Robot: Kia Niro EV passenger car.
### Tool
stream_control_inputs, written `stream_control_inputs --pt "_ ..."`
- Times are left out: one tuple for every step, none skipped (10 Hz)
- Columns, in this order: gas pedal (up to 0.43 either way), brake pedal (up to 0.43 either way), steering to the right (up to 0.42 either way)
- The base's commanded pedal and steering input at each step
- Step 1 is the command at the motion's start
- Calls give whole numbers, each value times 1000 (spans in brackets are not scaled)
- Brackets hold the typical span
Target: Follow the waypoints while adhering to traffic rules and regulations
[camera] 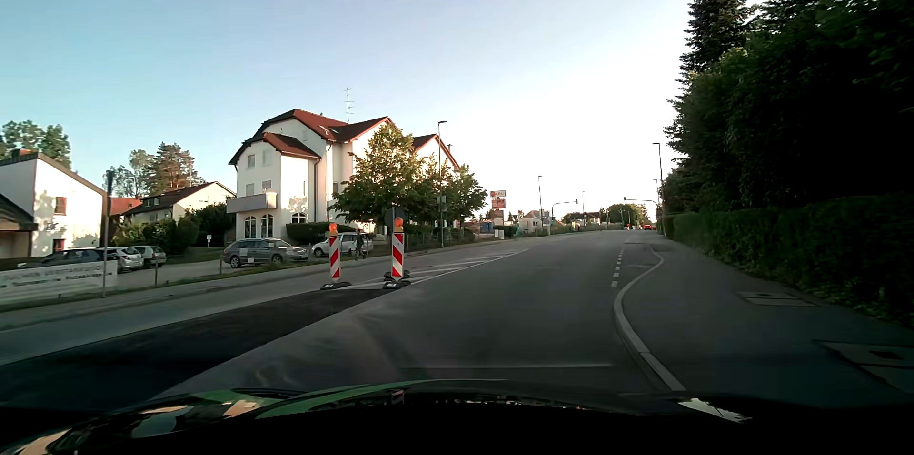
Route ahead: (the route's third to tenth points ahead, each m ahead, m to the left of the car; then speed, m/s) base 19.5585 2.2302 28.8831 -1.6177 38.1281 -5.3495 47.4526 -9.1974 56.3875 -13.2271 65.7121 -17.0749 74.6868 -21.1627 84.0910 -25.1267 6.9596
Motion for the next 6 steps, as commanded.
stream_control_inputs --pt "268 0 69" --pt "268 0 83" --pt "268 0 97" --pt "268 0 108" --pt "280 0 116" --pt "280 0 123"
